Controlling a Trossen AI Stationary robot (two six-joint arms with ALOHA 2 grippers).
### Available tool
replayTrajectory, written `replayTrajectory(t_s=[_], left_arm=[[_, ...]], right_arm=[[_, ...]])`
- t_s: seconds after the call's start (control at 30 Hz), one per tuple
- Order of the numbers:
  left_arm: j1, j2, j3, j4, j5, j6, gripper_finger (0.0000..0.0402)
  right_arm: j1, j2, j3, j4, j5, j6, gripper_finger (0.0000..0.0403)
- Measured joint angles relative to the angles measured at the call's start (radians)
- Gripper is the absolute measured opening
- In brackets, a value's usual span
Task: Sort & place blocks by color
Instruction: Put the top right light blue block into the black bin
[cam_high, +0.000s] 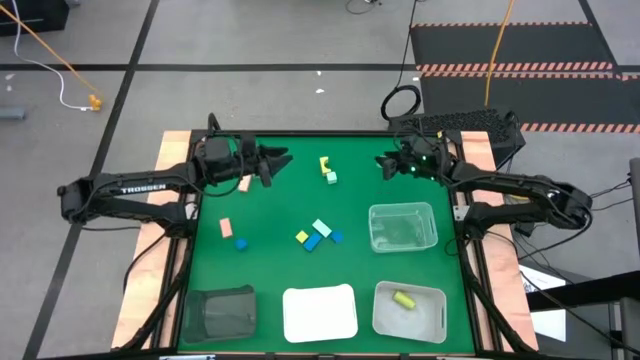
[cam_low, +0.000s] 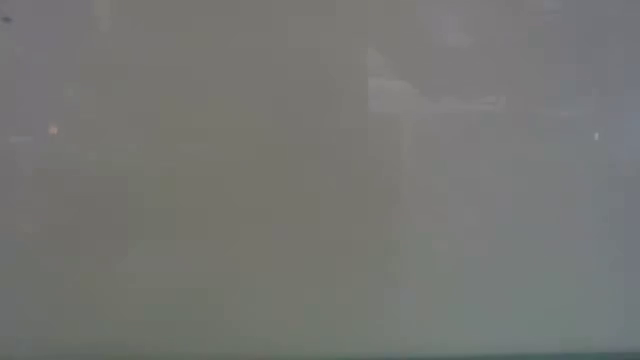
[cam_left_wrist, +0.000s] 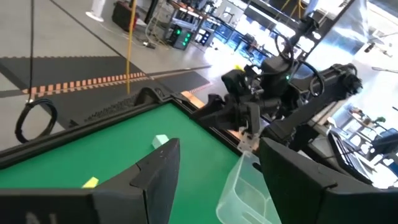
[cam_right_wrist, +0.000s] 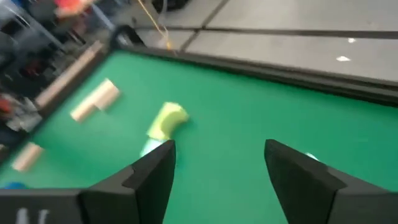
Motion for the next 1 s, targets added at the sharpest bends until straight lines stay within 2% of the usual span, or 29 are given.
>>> replayTrajectory(t_s=[0.3, 0.47, 0.7, 0.83, 1.0], left_arm=[[0.078, 0.000, 0.000, 0.004, -0.003, -0.080, 0.0218], [0.116, 0.000, 0.000, 0.004, -0.004, -0.138, 0.0218], [0.131, 0.000, 0.000, 0.004, -0.003, -0.176, 0.0218], [0.131, 0.000, 0.000, 0.004, -0.003, -0.179, 0.0218], [0.131, 0.000, 0.000, 0.004, -0.003, -0.183, 0.0219]], right_arm=[[-0.009, 0.036, 0.033, -0.175, 0.027, -0.158, 0.0253], [-0.005, 0.150, 0.179, -0.283, 0.025, -0.252, 0.0253], [-0.053, 0.365, 0.365, -0.633, 0.029, -0.199, 0.0254], [-0.047, 0.461, 0.422, -0.634, 0.031, -0.248, 0.0254], [-0.045, 0.520, 0.448, -0.598, 0.146, -0.326, 0.0254]])
